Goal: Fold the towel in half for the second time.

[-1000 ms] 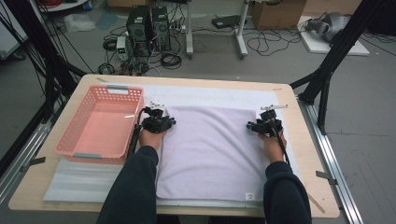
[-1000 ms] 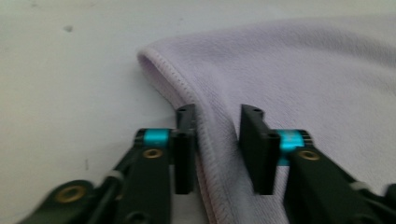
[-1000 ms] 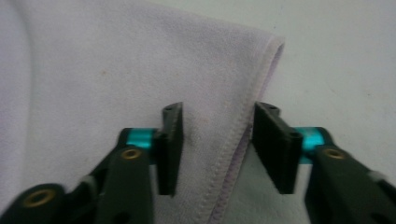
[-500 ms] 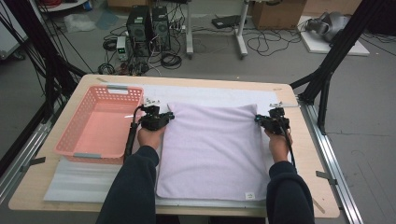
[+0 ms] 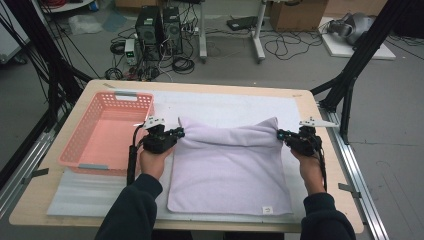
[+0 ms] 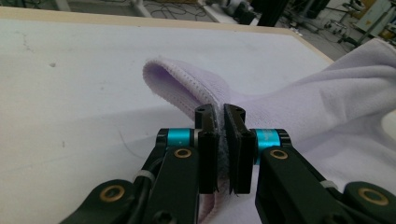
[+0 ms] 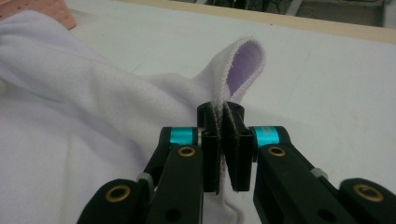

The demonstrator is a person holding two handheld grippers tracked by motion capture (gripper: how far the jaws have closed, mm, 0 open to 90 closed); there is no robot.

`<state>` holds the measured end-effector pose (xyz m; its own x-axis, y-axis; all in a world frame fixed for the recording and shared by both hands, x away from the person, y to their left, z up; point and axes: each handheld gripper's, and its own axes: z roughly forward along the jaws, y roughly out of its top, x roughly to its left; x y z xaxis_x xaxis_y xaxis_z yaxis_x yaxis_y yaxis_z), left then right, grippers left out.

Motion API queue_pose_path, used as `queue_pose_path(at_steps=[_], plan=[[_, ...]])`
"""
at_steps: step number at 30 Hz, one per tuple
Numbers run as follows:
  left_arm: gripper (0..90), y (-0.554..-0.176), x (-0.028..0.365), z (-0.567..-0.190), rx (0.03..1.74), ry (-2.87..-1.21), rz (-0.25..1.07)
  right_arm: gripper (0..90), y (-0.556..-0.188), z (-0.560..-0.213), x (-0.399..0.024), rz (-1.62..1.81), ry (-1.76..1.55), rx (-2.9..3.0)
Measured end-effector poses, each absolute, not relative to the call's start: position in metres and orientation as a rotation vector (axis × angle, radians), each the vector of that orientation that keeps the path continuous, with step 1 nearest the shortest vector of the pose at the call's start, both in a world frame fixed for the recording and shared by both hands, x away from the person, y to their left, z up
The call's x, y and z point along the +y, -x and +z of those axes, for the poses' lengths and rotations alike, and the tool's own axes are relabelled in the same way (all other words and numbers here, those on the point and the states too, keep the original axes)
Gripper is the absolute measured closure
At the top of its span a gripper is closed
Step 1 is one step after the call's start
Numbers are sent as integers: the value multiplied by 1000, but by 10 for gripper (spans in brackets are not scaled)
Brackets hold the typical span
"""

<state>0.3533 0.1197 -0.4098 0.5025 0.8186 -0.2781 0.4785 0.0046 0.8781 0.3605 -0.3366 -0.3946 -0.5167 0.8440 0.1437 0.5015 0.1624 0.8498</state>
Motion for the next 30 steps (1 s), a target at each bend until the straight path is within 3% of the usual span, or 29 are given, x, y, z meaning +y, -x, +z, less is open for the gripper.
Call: queue_pose_path(at_steps=[21,23,24,25,27,28,30], plan=[[811,-285,130,-425,1021,-1782,365,852,-282,-415,-348,1308,-1252,2160],[677,-291,128,-426,1047,-1782,348,822,-284,-418,-348,1286,-1280,2180],[585,-296,128,-425,1058,-1771,339,756,-286,-418,-349,1277,-1295,2178],[511,-300,127,-424,1055,-1776,359,627,-290,-418,-349,1285,-1337,2165],[392,-310,125,-421,1076,-1775,398,520,-298,-415,-350,1283,-1402,2124],[344,-315,124,-420,1086,-1768,395,480,-305,-412,-351,1280,-1418,2107],[341,-326,122,-420,1108,-1786,401,443,-316,-408,-349,1254,-1436,2100]])
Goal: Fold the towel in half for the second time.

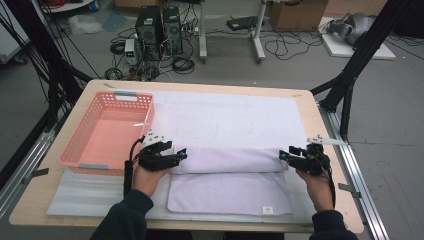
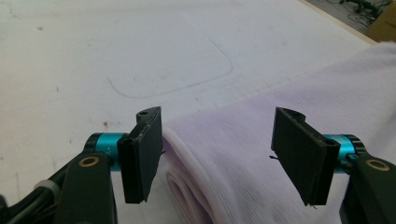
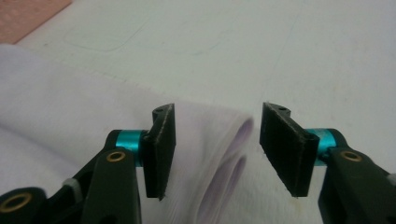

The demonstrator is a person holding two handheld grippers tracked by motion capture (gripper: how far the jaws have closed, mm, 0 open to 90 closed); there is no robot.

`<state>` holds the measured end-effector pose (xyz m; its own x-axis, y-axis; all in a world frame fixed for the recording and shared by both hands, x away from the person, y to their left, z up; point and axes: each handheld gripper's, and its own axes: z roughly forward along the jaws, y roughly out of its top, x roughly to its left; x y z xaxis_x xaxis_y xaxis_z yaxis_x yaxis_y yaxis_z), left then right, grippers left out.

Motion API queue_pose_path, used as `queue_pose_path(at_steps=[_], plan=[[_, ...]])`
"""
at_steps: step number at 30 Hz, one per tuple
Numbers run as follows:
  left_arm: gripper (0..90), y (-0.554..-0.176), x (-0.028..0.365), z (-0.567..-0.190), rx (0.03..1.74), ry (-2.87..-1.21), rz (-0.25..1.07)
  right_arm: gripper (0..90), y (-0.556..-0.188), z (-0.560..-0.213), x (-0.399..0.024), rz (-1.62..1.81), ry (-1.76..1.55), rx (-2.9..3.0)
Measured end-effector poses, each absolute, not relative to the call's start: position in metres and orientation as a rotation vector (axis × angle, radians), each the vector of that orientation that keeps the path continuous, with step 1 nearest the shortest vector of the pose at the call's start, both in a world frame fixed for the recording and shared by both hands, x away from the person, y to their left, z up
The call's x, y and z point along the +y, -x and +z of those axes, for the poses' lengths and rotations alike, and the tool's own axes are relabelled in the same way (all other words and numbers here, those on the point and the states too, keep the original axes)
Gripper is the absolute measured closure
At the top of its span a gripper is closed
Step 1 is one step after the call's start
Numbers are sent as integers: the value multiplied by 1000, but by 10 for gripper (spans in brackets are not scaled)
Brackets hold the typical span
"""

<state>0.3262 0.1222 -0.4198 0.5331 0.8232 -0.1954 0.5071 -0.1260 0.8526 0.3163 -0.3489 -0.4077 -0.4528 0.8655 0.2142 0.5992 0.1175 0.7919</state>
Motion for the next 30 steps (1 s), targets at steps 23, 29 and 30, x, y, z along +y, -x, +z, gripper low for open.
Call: queue_pose_path(at_steps=[23,29,30], plan=[[804,-306,127,-426,942,-1767,365,825,-311,-405,-338,1309,-1262,2150],[803,-280,130,-424,870,-1767,364,825,-282,-407,-340,1348,-1216,2119],[803,-276,130,-424,863,-1769,361,825,-276,-406,-340,1353,-1209,2116]])
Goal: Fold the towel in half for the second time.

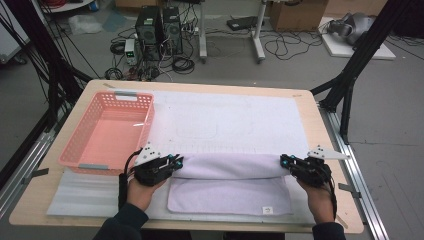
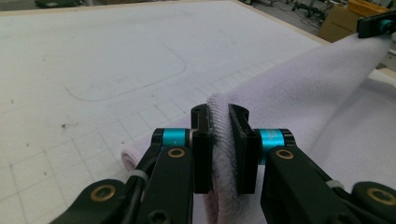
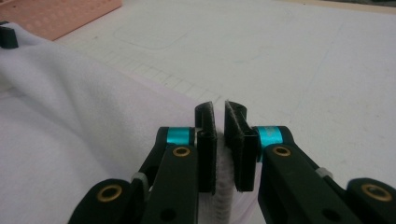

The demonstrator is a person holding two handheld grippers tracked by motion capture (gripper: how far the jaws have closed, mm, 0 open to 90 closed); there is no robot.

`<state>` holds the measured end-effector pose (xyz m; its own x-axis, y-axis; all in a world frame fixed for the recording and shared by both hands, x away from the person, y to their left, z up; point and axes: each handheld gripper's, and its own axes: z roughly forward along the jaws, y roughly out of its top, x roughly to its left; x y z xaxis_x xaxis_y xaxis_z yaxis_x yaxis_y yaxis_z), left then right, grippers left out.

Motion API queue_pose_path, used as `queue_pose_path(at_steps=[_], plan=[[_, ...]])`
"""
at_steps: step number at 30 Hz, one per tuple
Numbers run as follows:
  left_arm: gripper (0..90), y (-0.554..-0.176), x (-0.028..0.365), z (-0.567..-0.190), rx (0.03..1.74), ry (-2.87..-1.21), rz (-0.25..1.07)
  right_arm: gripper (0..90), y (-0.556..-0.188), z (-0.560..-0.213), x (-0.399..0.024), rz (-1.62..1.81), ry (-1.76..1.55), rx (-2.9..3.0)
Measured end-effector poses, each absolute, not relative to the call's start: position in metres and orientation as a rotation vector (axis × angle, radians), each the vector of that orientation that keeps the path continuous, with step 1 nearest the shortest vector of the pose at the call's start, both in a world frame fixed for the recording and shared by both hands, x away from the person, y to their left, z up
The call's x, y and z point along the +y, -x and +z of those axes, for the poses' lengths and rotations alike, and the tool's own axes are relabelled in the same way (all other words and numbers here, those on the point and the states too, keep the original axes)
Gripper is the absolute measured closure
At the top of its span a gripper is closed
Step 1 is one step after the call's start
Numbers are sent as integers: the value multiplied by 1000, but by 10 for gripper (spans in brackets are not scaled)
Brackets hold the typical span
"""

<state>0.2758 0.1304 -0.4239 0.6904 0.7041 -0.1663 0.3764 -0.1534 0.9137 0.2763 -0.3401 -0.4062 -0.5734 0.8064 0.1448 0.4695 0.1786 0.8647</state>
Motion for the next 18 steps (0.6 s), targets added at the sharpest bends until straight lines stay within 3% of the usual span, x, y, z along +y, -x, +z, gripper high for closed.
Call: queue_pose_path(at_steps=[18], plan=[[806,-212,140,-434,798,-1785,339,825,-196,-410,-336,1339,-1154,2086]])
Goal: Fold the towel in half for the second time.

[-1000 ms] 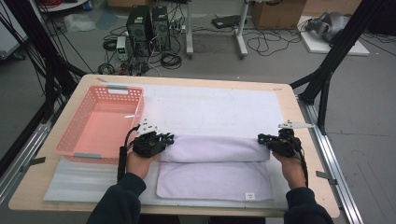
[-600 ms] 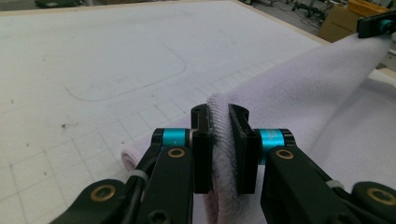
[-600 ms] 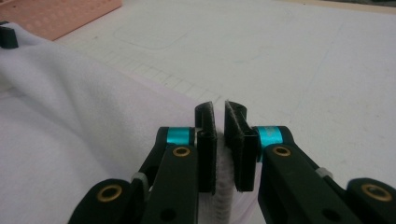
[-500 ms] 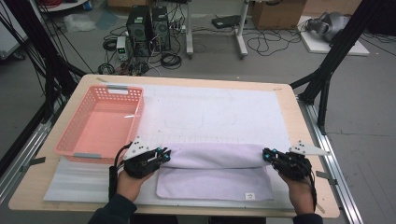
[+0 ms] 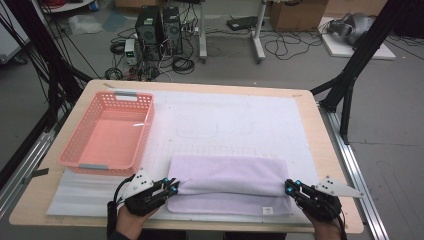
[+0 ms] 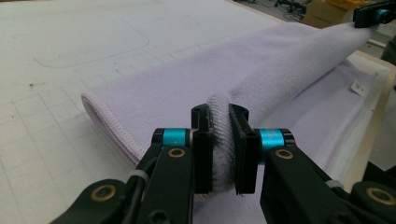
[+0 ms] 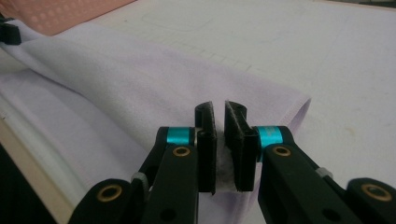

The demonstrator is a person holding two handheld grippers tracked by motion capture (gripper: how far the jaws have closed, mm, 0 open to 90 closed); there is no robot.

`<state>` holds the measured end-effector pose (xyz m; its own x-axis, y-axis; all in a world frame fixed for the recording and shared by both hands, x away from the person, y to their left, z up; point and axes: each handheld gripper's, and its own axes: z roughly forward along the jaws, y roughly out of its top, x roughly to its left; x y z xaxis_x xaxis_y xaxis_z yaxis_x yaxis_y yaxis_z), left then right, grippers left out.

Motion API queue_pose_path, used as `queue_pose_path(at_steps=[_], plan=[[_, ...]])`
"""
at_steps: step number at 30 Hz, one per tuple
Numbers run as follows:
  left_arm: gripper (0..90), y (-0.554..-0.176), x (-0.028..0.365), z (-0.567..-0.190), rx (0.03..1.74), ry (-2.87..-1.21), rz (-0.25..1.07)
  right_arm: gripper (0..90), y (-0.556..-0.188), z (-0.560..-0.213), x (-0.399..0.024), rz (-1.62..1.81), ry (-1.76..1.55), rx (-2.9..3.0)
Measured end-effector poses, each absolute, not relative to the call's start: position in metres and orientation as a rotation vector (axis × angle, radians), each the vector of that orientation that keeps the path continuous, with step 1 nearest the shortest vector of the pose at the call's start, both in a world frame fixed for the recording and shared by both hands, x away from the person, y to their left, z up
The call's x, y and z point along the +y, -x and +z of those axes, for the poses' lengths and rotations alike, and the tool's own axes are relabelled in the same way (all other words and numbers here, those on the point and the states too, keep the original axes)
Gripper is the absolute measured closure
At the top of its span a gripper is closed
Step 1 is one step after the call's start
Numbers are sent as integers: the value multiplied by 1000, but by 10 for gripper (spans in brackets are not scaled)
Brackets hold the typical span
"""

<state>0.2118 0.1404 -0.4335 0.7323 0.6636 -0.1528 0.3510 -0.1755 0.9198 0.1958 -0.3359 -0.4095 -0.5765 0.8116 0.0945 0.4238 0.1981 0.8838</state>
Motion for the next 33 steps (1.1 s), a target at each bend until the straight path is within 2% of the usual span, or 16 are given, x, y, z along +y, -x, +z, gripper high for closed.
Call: queue_pose_path(at_steps=[5,7,8,9,11,14,17,21,25,27,28,29,30,31,33], plan=[[805,-197,144,-434,782,-1809,303,822,-179,-413,-336,1330,-1154,2107],[774,-193,146,-433,784,-1804,278,806,-174,-413,-336,1314,-1148,2121],[687,-192,148,-432,784,-1796,279,754,-172,-414,-336,1303,-1145,2129],[544,-192,149,-431,792,-1786,278,662,-170,-414,-337,1299,-1165,2126],[437,-193,153,-426,815,-1740,305,595,-168,-412,-342,1313,-1209,2071],[400,-201,156,-423,865,-1705,326,572,-173,-409,-350,1334,-1250,2010],[401,-212,155,-425,914,-1718,352,561,-181,-411,-350,1322,-1262,2004],[402,-235,154,-429,988,-1729,343,549,-201,-415,-347,1282,-1286,2019],[403,-258,150,-439,1099,-1777,281,506,-225,-423,-343,1218,-1357,2056],[432,-263,145,-445,1129,-1833,229,506,-234,-431,-340,1177,-1392,2106],[487,-262,144,-447,1121,-1850,227,606,-237,-434,-338,1153,-1392,2128],[608,-261,143,-448,1099,-1864,238,711,-238,-435,-337,1146,-1386,2152],[772,-259,142,-448,1091,-1863,252,838,-238,-436,-336,1145,-1367,2150],[856,-258,142,-448,1085,-1860,282,852,-237,-435,-336,1160,-1363,2154],[867,-259,144,-446,1089,-1836,305,860,-239,-432,-337,1169,-1330,2144]])
